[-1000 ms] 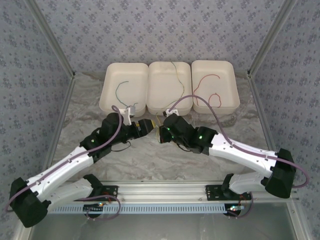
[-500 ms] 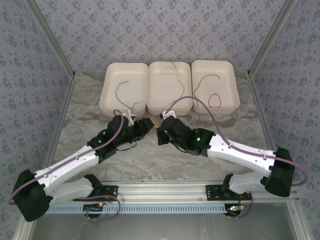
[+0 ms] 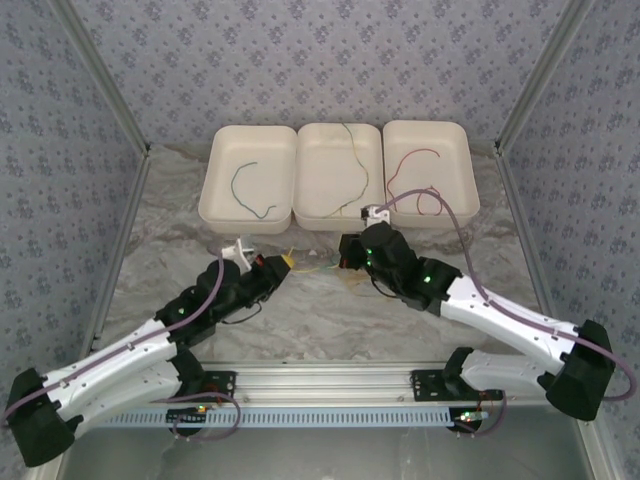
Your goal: Untangle the cables
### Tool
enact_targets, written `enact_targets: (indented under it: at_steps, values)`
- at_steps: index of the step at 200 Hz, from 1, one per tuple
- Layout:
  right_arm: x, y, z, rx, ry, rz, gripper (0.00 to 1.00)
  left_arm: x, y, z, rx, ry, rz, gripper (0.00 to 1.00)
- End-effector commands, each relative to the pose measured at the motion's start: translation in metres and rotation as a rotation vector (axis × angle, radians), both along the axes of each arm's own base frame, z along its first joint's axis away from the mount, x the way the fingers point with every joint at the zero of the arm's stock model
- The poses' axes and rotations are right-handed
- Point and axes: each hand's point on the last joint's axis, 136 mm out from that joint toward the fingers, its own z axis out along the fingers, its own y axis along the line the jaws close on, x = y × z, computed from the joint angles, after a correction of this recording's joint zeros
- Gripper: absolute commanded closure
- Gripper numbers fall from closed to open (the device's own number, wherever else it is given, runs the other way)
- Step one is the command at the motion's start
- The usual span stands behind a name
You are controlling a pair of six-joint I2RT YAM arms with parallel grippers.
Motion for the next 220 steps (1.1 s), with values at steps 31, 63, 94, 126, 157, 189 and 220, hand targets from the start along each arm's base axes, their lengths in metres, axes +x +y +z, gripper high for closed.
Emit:
enact_targets:
  at_steps: [31,63,94,126,157,189,220]
  values:
    - [0.039,-0.023,0.045,0.475,-0.138,-0.238,1.0,-0.007,0.015,-0.04,-0.067,0.073,0.247,1.0]
    - [0.049,-0.035,0.052,0.66,-0.18,-0.325,1.0,-0.012,0.017,-0.043,-0.127,0.099,0.321,1.0]
    - [0.054,-0.05,0.067,0.75,-0.229,-0.396,1.0,-0.021,0.016,-0.051,-0.157,0.129,0.363,1.0]
    - [0.059,-0.058,0.083,0.777,-0.269,-0.425,1.0,-0.028,0.014,-0.052,-0.159,0.122,0.392,1.0]
    - [0.063,-0.052,0.096,0.682,-0.287,-0.388,1.0,-0.029,0.01,-0.04,-0.142,0.074,0.391,1.0]
    - [0.068,-0.037,0.099,0.537,-0.278,-0.31,1.0,-0.018,0.006,0.006,-0.044,-0.103,0.313,1.0]
    - [0.076,-0.052,0.093,0.475,-0.274,-0.336,1.0,0.009,0.018,0.026,-0.025,-0.117,0.214,1.0]
